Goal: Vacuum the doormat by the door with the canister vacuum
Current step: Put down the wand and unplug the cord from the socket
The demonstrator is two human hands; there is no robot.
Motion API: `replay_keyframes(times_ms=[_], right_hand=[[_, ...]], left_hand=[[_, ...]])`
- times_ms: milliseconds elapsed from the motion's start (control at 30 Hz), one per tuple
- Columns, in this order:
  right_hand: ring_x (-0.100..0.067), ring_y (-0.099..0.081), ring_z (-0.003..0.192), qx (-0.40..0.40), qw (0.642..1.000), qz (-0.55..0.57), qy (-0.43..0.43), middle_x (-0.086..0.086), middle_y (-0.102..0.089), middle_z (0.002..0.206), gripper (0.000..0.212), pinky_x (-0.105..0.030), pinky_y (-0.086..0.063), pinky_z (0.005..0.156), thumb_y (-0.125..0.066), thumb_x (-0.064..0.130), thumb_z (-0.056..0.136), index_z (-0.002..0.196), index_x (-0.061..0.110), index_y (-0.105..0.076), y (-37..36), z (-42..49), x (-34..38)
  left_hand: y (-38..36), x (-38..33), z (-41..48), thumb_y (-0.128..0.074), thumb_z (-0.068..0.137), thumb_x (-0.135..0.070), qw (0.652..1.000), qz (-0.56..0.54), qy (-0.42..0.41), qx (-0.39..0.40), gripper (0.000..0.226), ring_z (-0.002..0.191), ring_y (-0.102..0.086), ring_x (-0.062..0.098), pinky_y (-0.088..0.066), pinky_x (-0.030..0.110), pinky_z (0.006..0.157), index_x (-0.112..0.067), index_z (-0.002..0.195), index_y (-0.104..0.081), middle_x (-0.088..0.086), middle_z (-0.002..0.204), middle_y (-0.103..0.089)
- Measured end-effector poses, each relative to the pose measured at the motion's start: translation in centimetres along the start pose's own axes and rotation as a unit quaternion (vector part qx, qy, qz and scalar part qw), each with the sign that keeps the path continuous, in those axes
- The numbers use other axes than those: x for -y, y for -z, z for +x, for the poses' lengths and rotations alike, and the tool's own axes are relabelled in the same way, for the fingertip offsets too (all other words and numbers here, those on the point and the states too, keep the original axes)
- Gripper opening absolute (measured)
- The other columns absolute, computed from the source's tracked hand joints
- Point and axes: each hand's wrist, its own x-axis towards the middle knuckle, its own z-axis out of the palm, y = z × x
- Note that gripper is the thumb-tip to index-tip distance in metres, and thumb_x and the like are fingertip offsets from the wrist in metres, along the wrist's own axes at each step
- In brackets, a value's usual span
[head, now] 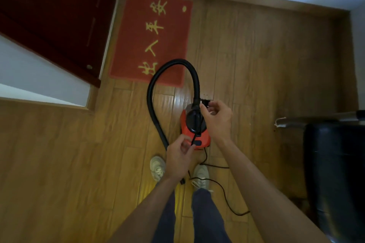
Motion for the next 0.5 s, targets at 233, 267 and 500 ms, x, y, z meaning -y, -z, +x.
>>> replay_keyframes(times_ms=[233,267,500], right_hand=[[0.0,-0.053,0.06,-0.011,1.0,0.014,-0.019,0.004,-0.059,0.069,0.015,-0.013,-0.045,0.057,-0.074,0.022,0.087,0.087,0.009,-0.066,-1.6,1.7,-2.4],[-0.001,-0.053,0.061,-0.008,1.0,0.013,-0.023,0.004,-0.059,0.069,0.015,-0.013,-0.045,0.058,-0.074,0.023,0.087,0.087,0.01,-0.066,-1.8,2.3,-3.1],[-0.001,-0.054,0.063,0.025,0.999,0.006,-0.029,0.007,-0.058,0.07,0.013,-0.013,-0.046,0.06,-0.075,0.021,0.087,0.087,0.015,-0.063,-3.1,6.9,-8.8]], left_hand=[[-1.0,1.6,1.7,-0.066,0.091,-0.003,0.999,-0.026,0.011,0.028,0.01,0.062,-0.046,0.003,-0.041,0.014,0.062,-0.009,0.088,-0.06,-0.01,0.064,-0.046],[-1.4,1.9,2.0,-0.065,0.091,-0.003,0.999,-0.034,0.014,0.029,0.01,0.062,-0.045,0.003,-0.04,0.014,0.062,-0.01,0.088,-0.06,-0.013,0.063,-0.046],[-6.7,5.1,4.9,-0.063,0.093,-0.002,0.993,-0.095,0.073,-0.014,0.009,0.058,-0.049,0.005,-0.048,0.027,0.06,-0.004,0.085,-0.059,-0.01,0.06,-0.05]])
